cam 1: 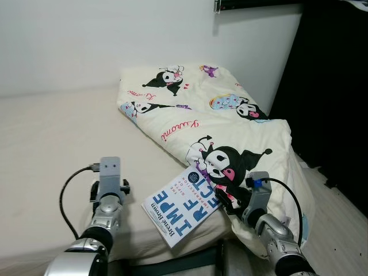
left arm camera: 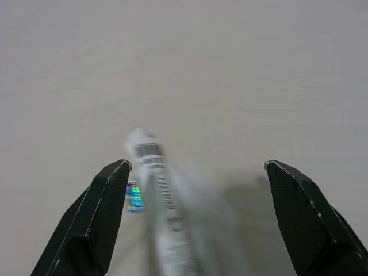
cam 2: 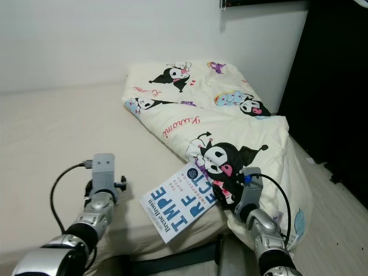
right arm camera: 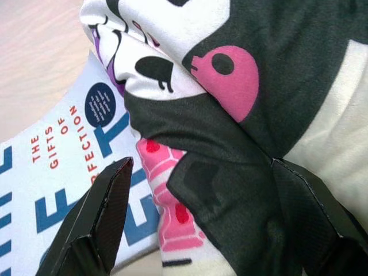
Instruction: Clean up the room
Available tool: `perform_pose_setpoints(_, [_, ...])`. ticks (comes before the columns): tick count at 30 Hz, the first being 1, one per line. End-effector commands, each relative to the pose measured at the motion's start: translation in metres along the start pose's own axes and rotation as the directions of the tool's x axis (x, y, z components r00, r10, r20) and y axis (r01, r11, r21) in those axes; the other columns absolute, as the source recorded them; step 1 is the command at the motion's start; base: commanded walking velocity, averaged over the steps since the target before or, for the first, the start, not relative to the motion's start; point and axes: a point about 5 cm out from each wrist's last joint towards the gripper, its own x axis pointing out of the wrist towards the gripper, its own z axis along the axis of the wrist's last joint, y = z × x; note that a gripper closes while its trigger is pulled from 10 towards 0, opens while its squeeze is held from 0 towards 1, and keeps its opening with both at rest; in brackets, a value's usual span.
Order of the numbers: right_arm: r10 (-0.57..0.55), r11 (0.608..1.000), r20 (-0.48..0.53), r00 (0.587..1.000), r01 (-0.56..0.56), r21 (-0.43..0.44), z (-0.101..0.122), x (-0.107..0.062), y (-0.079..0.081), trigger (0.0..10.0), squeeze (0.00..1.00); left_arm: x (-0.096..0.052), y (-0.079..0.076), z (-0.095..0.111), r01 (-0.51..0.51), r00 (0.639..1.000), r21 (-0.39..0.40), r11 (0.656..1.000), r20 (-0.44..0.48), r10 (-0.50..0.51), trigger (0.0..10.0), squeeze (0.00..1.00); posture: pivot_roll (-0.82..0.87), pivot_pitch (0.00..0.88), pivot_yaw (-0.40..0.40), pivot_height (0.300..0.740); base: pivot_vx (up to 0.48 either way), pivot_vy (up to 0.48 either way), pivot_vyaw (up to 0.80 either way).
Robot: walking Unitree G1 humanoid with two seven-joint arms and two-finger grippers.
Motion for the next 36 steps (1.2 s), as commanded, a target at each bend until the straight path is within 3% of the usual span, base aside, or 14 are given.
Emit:
perform_pose_setpoints(1, [-0.006,1.0,-0.038,0.999,0.007,0.026,-0.01,-0.003,0.001,10.0,0.0,0.0,0.007,-0.008,-0.009,1.0,0.013,1.0,-0.026,0.01,10.0,0.0,-0.16,0.068,0.031,0.46,0.0,0.0,0.0])
perform_pose_setpoints(3, [-0.055,0.998,-0.043,0.998,0.056,0.019,-0.01,-0.004,-0.004,10.0,0.0,-0.006,0.007,-0.026,0.016,0.996,0.018,1.0,-0.087,-0.014,10.0,0.0,-0.16,0.077,0.033,0.46,0.0,0.0,0.0])
perform_pose_setpoints(9, [-0.052,0.999,-0.006,0.999,0.052,0.016,-0.004,-0.006,-0.003,10.0,0.0,-0.016,0.001,-0.048,0.016,0.986,-0.016,1.0,-0.167,-0.018,10.0,0.0,-0.18,0.111,0.035,0.46,0.0,0.0,0.0])
perform_pose_setpoints(18, [-0.03,1.0,0.026,0.999,0.03,0.007,-0.001,-0.017,0.0,10.0,0.0,-0.01,0.013,-0.041,-0.073,0.984,-0.093,0.993,-0.169,0.057,10.0,0.0,-0.2,0.16,0.027,0.46,0.0,0.0,0.0])
perform_pose_setpoints(30, [-0.02,1.0,0.023,1.0,0.02,0.012,-0.001,-0.02,0.011,10.0,0.0,-0.01,0.002,-0.032,-0.05,0.99,-0.079,0.996,-0.134,0.039,10.0,0.0,-0.22,0.185,0.029,0.46,0.0,0.0,0.0])
perform_pose_setpoints(31, [-0.018,1.0,0.023,1.0,0.018,0.012,-0.001,-0.02,0.012,10.0,0.0,-0.01,0.002,-0.034,-0.055,0.989,-0.07,0.996,-0.141,0.045,0.0,0.0,-0.22,0.184,0.029,0.46,0.0,0.0,0.0])
perform_pose_setpoints(36, [-0.011,1.0,0.025,1.0,0.01,0.016,0.002,-0.021,0.015,10.0,0.0,-0.011,0.005,-0.037,-0.069,0.988,-0.032,0.997,-0.142,0.063,0.0,0.0,-0.22,0.18,0.027,0.46,0.0,0.0,0.0])
